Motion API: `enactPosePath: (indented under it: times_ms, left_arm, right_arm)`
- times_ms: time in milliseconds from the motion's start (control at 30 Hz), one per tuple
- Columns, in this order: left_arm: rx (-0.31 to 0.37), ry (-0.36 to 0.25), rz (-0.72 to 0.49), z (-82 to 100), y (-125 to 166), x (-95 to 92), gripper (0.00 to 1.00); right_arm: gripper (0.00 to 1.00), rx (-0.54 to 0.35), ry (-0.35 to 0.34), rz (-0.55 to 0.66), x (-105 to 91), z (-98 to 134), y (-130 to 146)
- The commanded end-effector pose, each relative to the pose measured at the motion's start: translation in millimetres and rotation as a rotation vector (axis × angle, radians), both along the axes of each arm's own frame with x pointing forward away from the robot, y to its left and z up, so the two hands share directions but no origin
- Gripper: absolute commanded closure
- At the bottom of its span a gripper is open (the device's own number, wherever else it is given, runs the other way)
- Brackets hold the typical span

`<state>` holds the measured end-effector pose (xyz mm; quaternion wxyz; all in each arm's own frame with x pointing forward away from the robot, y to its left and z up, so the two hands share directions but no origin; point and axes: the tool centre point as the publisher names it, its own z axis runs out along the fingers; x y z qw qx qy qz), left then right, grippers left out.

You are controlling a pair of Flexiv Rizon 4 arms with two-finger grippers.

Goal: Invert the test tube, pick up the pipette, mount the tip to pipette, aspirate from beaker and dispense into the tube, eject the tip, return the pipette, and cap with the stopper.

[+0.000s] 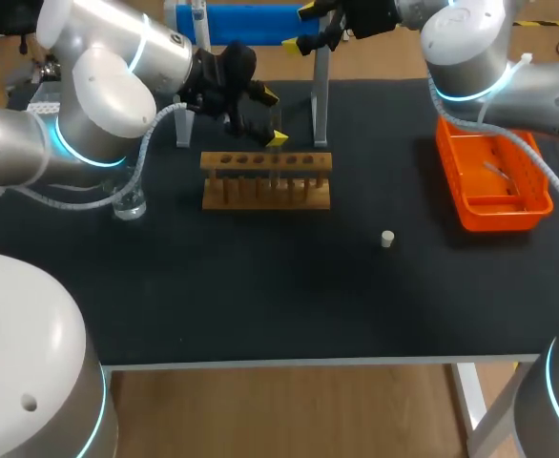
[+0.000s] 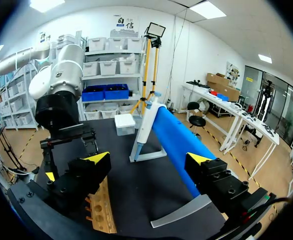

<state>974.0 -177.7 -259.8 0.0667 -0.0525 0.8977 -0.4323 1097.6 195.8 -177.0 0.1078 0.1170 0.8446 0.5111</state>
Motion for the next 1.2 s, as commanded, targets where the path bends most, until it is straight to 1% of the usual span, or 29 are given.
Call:
enactPosePath:
  times_ms: [33, 800, 1200]
  left_arm:
    - [0.002, 0.003, -0.003, 0.4, 1, 0.8, 0.00]
    - [-0.013, 0.022, -0.035, -23.1, -10, 9.0, 0.00]
    - [-0.011, 0.048, -0.023, -32.3, -12, 10.4, 0.00]
  right_arm:
    - [0.00, -0.003, 0.003, 0.003, 1.2, 1, 0]
    - [0.00, -0.003, 0.003, 0.003, 1.2, 1, 0]
    - [0.00, -0.003, 0.003, 0.003, 1.2, 1, 0]
